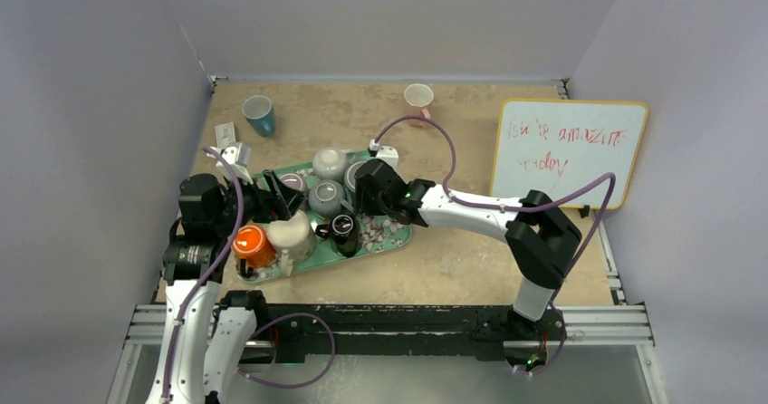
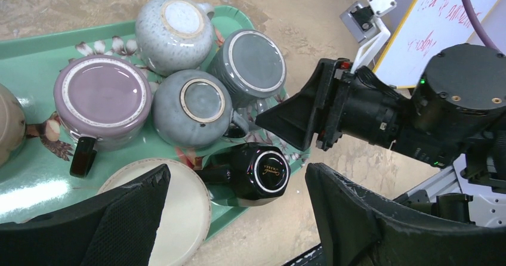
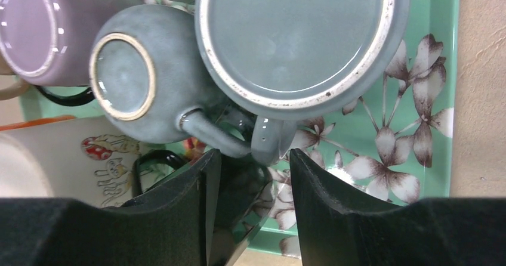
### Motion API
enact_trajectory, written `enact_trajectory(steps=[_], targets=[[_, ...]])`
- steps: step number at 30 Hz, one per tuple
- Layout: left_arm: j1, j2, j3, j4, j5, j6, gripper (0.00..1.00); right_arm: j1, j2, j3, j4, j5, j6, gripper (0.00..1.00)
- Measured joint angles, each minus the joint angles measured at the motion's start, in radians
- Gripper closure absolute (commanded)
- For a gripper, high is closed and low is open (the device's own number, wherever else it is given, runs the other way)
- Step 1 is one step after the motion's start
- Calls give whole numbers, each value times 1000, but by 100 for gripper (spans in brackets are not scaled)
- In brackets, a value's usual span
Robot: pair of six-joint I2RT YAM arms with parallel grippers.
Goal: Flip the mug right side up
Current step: Turn over the cup on the tray.
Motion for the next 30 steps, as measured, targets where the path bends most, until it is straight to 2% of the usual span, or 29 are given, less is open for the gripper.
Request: enact_trajectory(steps=[18, 30], targets=[[-6, -13, 0, -23, -27, 0, 17, 0, 158, 161, -136, 52, -1, 60], [-6, -14, 0, -23, -34, 0, 17, 0, 187, 179, -164, 55, -2, 65]])
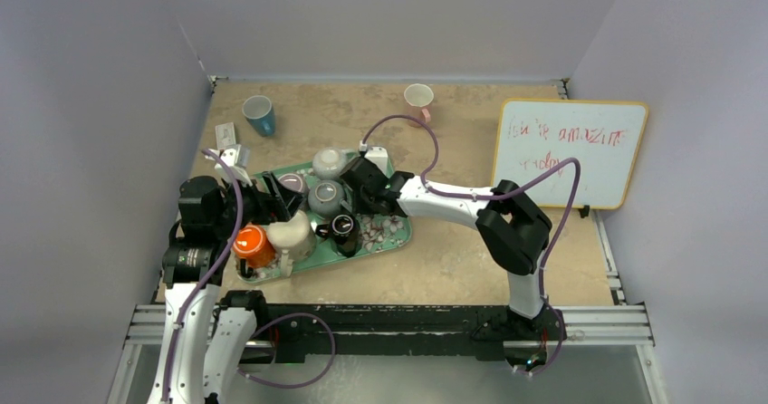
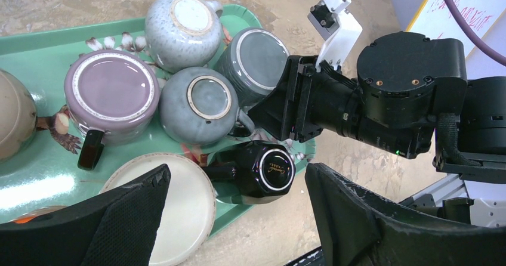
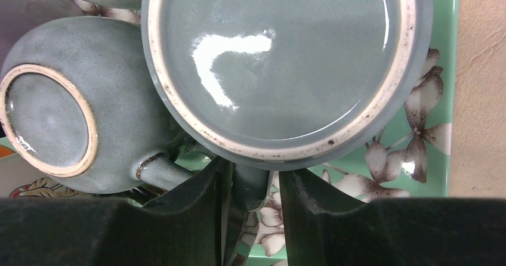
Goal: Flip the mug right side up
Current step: Turn over the cup on the tray.
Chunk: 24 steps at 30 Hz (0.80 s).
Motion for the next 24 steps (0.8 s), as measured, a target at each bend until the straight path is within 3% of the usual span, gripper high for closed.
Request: enact_trajectory(steps=[10, 18, 24], targets=[[0, -5, 0, 0, 0, 0, 18, 0, 0, 11, -2, 12, -2, 73], [0, -8, 0, 0, 0, 0, 18, 0, 0, 11, -4, 20, -8, 100], [0, -8, 0, 0, -3, 0, 18, 0, -29, -37, 37, 21, -18, 100]])
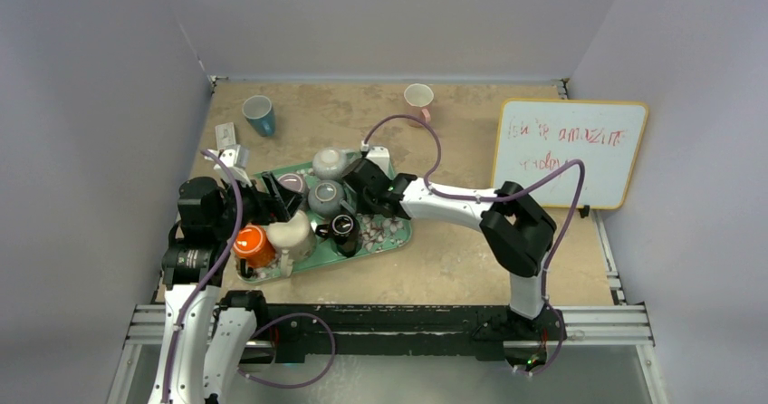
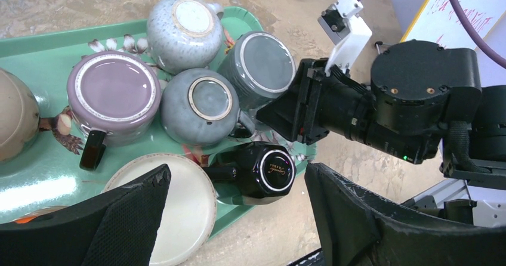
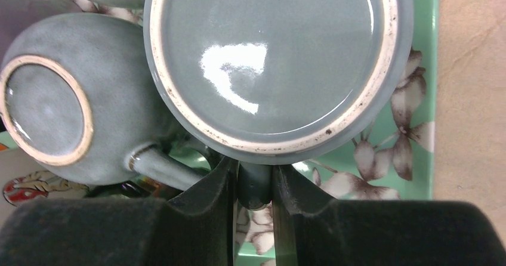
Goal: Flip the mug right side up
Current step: Turn over the cup on the tray.
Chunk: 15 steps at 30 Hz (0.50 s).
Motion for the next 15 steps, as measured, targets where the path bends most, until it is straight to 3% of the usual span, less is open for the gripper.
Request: enact_trajectory(steps=[15], targets=[[0, -13, 0, -2, -17, 0, 18, 0, -195, -188, 92, 16, -18, 100]])
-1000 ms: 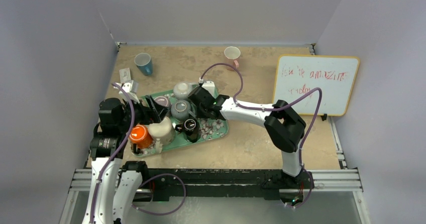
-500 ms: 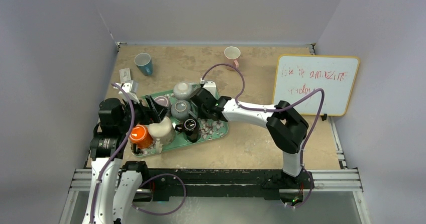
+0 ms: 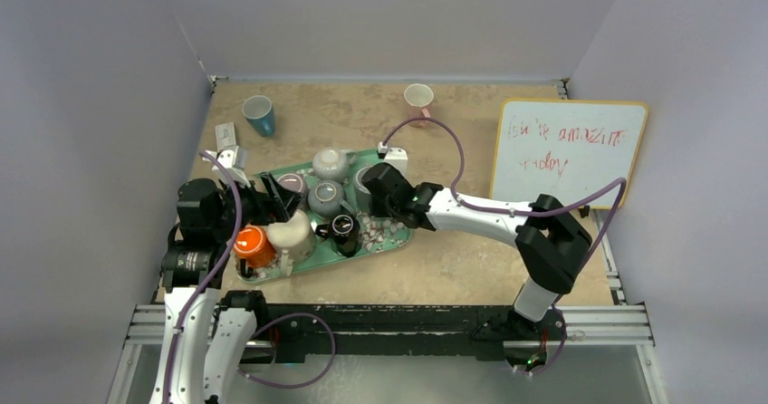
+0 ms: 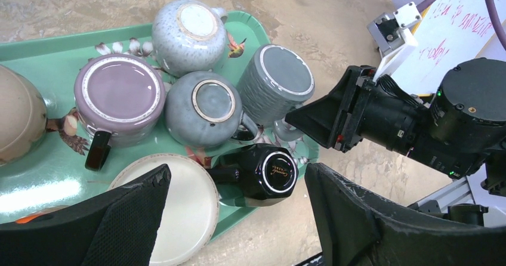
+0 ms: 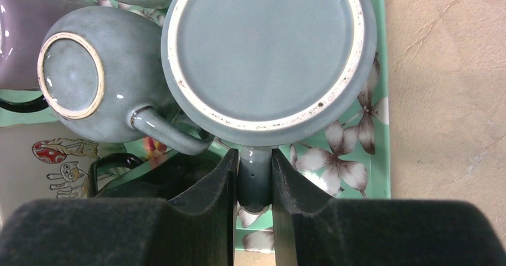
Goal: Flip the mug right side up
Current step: Turn over the cup on the tray.
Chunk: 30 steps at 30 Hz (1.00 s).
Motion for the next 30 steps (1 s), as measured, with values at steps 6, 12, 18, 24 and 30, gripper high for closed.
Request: enact_trajectory(steps=[6, 12, 18, 24, 30], targets=[[0, -4, 0, -1, -11, 0, 18, 0, -26, -31, 12, 0, -10, 100], [0, -5, 0, -1, -14, 0, 18, 1, -21, -18, -51, -18, -53, 93], [0, -11, 0, -1, -18, 0, 18, 9, -3, 0, -115, -19, -68, 77], [0, -14, 0, -1, -18, 0, 18, 13, 19, 43, -179, -18, -60, 69], [0, -20, 0, -1, -18, 0, 18, 12, 55, 86, -232, -1, -34, 61]])
